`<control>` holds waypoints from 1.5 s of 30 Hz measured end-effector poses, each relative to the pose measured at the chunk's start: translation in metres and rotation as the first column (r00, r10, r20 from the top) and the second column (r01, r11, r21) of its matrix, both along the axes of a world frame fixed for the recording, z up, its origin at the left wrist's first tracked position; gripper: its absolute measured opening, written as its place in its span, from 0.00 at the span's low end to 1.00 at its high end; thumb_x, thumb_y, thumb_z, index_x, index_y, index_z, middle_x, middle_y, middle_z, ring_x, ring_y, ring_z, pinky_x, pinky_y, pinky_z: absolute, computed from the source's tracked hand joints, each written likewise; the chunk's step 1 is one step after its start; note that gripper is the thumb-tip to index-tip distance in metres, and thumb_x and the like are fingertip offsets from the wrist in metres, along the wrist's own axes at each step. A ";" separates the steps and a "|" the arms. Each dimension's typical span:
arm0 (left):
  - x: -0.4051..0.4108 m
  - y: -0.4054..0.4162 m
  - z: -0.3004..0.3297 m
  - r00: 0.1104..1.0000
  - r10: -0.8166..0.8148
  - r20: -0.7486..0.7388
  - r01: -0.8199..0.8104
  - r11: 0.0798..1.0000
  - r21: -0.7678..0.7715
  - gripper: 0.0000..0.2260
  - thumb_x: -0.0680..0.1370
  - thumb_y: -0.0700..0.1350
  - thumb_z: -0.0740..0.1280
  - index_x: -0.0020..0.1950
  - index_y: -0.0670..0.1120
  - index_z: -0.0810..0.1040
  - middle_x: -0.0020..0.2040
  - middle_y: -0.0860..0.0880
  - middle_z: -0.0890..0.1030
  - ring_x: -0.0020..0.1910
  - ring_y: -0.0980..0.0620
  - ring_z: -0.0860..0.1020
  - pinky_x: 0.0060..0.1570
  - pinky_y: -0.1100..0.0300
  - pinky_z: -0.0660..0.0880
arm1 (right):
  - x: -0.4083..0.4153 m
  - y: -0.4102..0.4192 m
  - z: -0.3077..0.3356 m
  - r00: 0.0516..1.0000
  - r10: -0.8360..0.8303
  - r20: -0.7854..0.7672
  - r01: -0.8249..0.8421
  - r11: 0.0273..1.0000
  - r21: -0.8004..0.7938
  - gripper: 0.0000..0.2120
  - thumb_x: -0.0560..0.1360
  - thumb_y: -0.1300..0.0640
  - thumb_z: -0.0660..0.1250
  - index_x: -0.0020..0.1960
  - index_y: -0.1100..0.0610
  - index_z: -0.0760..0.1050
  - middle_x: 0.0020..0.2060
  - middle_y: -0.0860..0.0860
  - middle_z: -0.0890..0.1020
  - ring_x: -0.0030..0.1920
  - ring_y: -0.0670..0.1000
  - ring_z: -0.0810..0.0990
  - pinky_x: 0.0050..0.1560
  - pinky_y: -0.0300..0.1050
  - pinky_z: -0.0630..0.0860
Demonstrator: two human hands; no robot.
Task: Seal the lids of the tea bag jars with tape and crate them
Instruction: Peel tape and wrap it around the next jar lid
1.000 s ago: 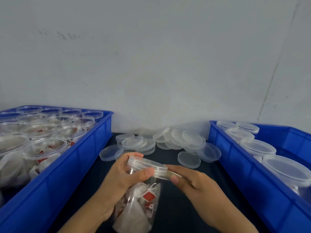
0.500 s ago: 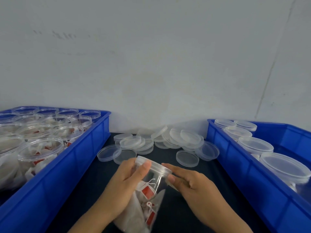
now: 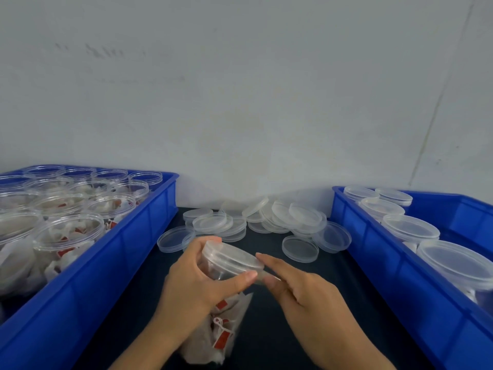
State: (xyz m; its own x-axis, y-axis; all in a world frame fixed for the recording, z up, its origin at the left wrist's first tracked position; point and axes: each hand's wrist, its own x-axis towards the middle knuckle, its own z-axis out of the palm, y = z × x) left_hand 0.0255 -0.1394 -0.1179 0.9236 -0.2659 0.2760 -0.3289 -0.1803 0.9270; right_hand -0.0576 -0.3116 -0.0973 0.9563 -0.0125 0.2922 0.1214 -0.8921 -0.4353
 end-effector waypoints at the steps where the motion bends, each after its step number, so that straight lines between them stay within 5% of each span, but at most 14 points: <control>1: 0.000 0.001 0.000 1.000 -0.013 0.021 0.013 1.000 -0.014 0.40 0.50 0.70 0.77 0.58 0.58 0.72 0.48 0.57 0.81 0.47 0.66 0.80 0.40 0.72 0.76 | 0.000 -0.001 0.000 1.000 0.003 -0.028 -0.002 1.000 0.009 0.24 0.78 0.36 0.46 0.73 0.33 0.55 0.52 0.43 0.80 0.53 0.42 0.77 0.52 0.34 0.71; 11: 0.001 0.006 0.004 0.937 -0.316 -0.151 0.278 0.933 -0.231 0.51 0.42 0.64 0.82 0.62 0.49 0.74 0.49 0.50 0.85 0.45 0.51 0.84 0.35 0.66 0.78 | -0.001 -0.012 0.006 0.990 0.116 -0.082 -0.108 0.989 0.099 0.23 0.70 0.29 0.44 0.65 0.19 0.50 0.45 0.44 0.81 0.47 0.40 0.77 0.49 0.33 0.74; 16: 0.004 0.009 -0.001 0.906 -0.401 -0.133 0.350 0.888 -0.297 0.50 0.45 0.57 0.84 0.64 0.47 0.73 0.53 0.45 0.84 0.51 0.47 0.83 0.43 0.62 0.80 | 0.005 -0.013 -0.002 0.969 0.235 -0.073 -0.205 0.935 0.289 0.19 0.76 0.35 0.54 0.66 0.22 0.59 0.60 0.53 0.79 0.61 0.51 0.78 0.62 0.51 0.75; 20: 0.006 0.008 -0.005 0.899 -0.412 -0.149 0.357 0.886 -0.296 0.50 0.45 0.60 0.83 0.64 0.47 0.72 0.53 0.49 0.84 0.51 0.51 0.83 0.45 0.64 0.79 | 0.009 -0.007 -0.006 0.957 0.286 -0.045 -0.226 0.835 0.502 0.19 0.80 0.52 0.63 0.66 0.32 0.71 0.61 0.34 0.78 0.64 0.39 0.74 0.69 0.48 0.70; 24: -0.001 0.006 0.000 0.930 -0.351 -0.106 0.336 0.931 -0.141 0.43 0.55 0.73 0.74 0.64 0.54 0.71 0.54 0.60 0.82 0.52 0.58 0.81 0.44 0.67 0.78 | 0.010 -0.005 -0.006 0.979 0.202 0.002 -0.165 0.797 0.581 0.17 0.78 0.57 0.65 0.63 0.39 0.76 0.56 0.34 0.80 0.61 0.36 0.76 0.66 0.40 0.71; 27: -0.008 -0.002 -0.002 0.980 -0.194 0.033 0.195 0.981 -0.018 0.34 0.65 0.69 0.66 0.68 0.58 0.66 0.53 0.67 0.79 0.48 0.62 0.81 0.40 0.68 0.78 | 0.010 -0.002 -0.005 0.994 0.078 0.074 -0.106 0.810 0.577 0.16 0.78 0.58 0.65 0.57 0.39 0.80 0.49 0.32 0.82 0.53 0.31 0.77 0.53 0.29 0.73; 31: -0.011 -0.008 -0.004 0.995 -0.094 0.014 0.094 0.996 0.008 0.47 0.56 0.74 0.70 0.72 0.60 0.63 0.55 0.62 0.79 0.51 0.64 0.79 0.43 0.70 0.75 | 0.009 -0.002 -0.004 0.992 0.102 0.078 -0.129 0.799 0.588 0.16 0.78 0.60 0.64 0.57 0.41 0.80 0.50 0.35 0.83 0.57 0.31 0.76 0.56 0.30 0.72; 33: -0.012 -0.010 -0.002 1.000 -0.015 -0.004 0.015 0.998 0.058 0.59 0.45 0.80 0.68 0.73 0.63 0.58 0.54 0.67 0.73 0.49 0.65 0.76 0.45 0.70 0.70 | 0.009 -0.002 -0.005 0.991 0.109 0.076 -0.133 0.778 0.614 0.16 0.78 0.60 0.64 0.57 0.42 0.80 0.51 0.40 0.84 0.59 0.37 0.77 0.59 0.38 0.76; 35: -0.014 -0.015 0.000 0.997 0.076 0.022 -0.078 0.990 0.113 0.64 0.38 0.82 0.65 0.73 0.65 0.53 0.50 0.69 0.67 0.49 0.65 0.72 0.46 0.66 0.67 | 0.009 0.002 -0.006 0.990 0.116 0.081 -0.141 0.777 0.614 0.17 0.78 0.61 0.64 0.57 0.41 0.80 0.50 0.37 0.83 0.59 0.34 0.76 0.58 0.36 0.76; 37: -0.013 -0.017 -0.001 0.993 0.119 0.024 -0.120 0.989 0.082 0.61 0.38 0.82 0.65 0.70 0.64 0.57 0.49 0.68 0.68 0.48 0.65 0.72 0.45 0.65 0.68 | 0.009 0.004 -0.007 0.987 0.132 0.089 -0.160 0.797 0.582 0.19 0.79 0.63 0.64 0.59 0.40 0.79 0.50 0.31 0.81 0.56 0.28 0.74 0.55 0.28 0.72; 42: -0.008 -0.012 -0.002 1.000 0.017 0.020 -0.017 0.999 -0.042 0.42 0.47 0.70 0.74 0.58 0.60 0.70 0.48 0.58 0.78 0.45 0.71 0.77 0.38 0.72 0.74 | 0.006 -0.001 -0.002 0.958 0.279 0.058 -0.263 0.785 0.561 0.18 0.77 0.50 0.62 0.65 0.40 0.74 0.53 0.31 0.80 0.57 0.31 0.76 0.56 0.30 0.72; 45: -0.001 -0.005 -0.001 1.000 -0.031 -0.005 0.030 0.996 -0.089 0.39 0.50 0.65 0.75 0.58 0.57 0.71 0.49 0.54 0.80 0.44 0.68 0.79 0.37 0.76 0.73 | 0.003 -0.008 0.001 0.948 0.318 -0.003 -0.269 0.807 0.526 0.23 0.77 0.44 0.59 0.71 0.33 0.61 0.40 0.29 0.79 0.40 0.30 0.76 0.42 0.27 0.71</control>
